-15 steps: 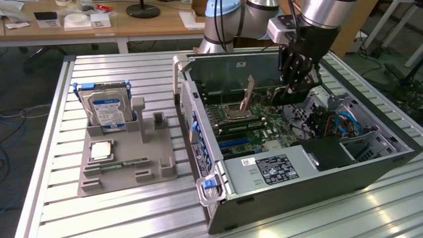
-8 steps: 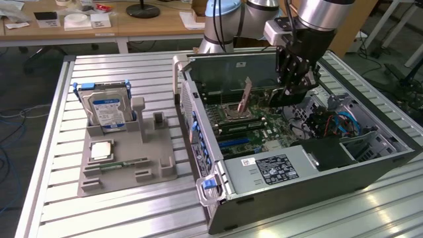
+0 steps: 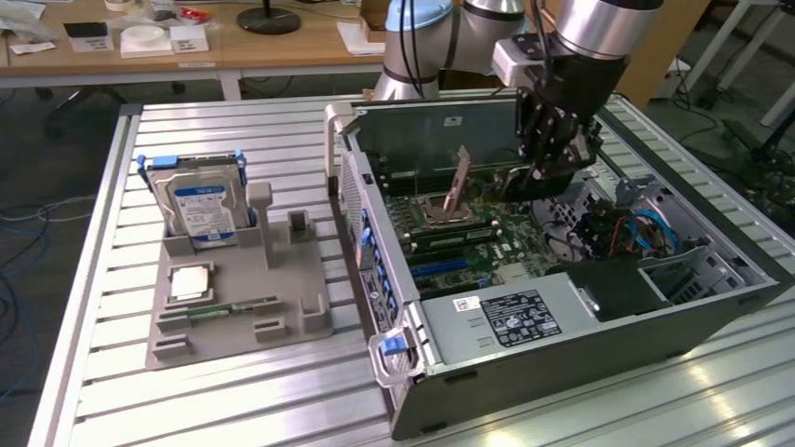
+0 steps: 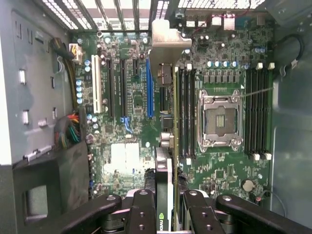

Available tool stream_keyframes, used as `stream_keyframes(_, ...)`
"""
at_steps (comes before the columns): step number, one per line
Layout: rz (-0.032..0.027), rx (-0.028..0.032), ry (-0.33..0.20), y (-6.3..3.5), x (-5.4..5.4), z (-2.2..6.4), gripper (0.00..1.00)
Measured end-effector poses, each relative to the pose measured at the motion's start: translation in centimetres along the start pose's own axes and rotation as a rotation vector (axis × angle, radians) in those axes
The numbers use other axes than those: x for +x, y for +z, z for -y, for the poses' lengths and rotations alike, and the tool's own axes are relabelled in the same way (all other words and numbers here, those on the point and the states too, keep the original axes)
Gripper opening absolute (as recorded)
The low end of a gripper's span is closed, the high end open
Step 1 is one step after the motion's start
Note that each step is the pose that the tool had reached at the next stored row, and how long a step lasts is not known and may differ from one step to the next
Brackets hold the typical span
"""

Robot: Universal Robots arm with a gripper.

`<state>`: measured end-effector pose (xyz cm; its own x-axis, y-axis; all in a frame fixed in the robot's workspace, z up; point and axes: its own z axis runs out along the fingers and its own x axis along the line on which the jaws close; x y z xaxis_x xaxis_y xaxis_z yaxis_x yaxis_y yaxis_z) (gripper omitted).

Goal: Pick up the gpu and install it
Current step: 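Insert the gpu into the slot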

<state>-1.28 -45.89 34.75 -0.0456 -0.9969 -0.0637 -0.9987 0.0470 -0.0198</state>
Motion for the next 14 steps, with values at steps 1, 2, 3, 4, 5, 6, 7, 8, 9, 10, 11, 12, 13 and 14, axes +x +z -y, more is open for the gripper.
stream_keyframes(1,-0.0004,-0.0001,0.000,0.03,0.01,-0.25,0.27)
stream_keyframes(2,-0.0004,-0.0001,0.000,0.07,0.03,-0.47,0.27)
stream_keyframes(3,-0.0005,-0.0002,0.000,0.09,0.04,-0.63,0.27)
stream_keyframes(4,-0.0006,-0.0002,0.000,0.09,0.04,-0.68,0.27)
stream_keyframes(5,-0.0006,-0.0002,0.000,0.09,0.04,-0.68,0.27)
stream_keyframes(6,-0.0006,-0.0002,0.000,0.10,0.04,-0.68,0.27)
stream_keyframes(7,-0.0004,-0.0002,0.000,0.10,0.04,-0.68,0.27)
stream_keyframes(8,-0.0004,-0.0001,0.000,0.11,0.04,-0.68,0.27)
stream_keyframes(9,-0.0004,-0.0002,0.000,0.11,0.04,-0.68,0.27)
stream_keyframes(10,-0.0003,-0.0001,0.000,0.12,0.04,-0.68,0.27)
stream_keyframes(11,-0.0001,-0.0001,0.000,0.16,0.04,-0.69,0.27)
stream_keyframes(12,-0.0002,0.0000,0.000,0.20,0.04,-0.69,0.27)
stream_keyframes(13,-0.0003,-0.0001,0.000,0.24,0.05,-0.70,0.27)
stream_keyframes(14,-0.0003,-0.0001,0.000,0.30,0.05,-0.70,0.27)
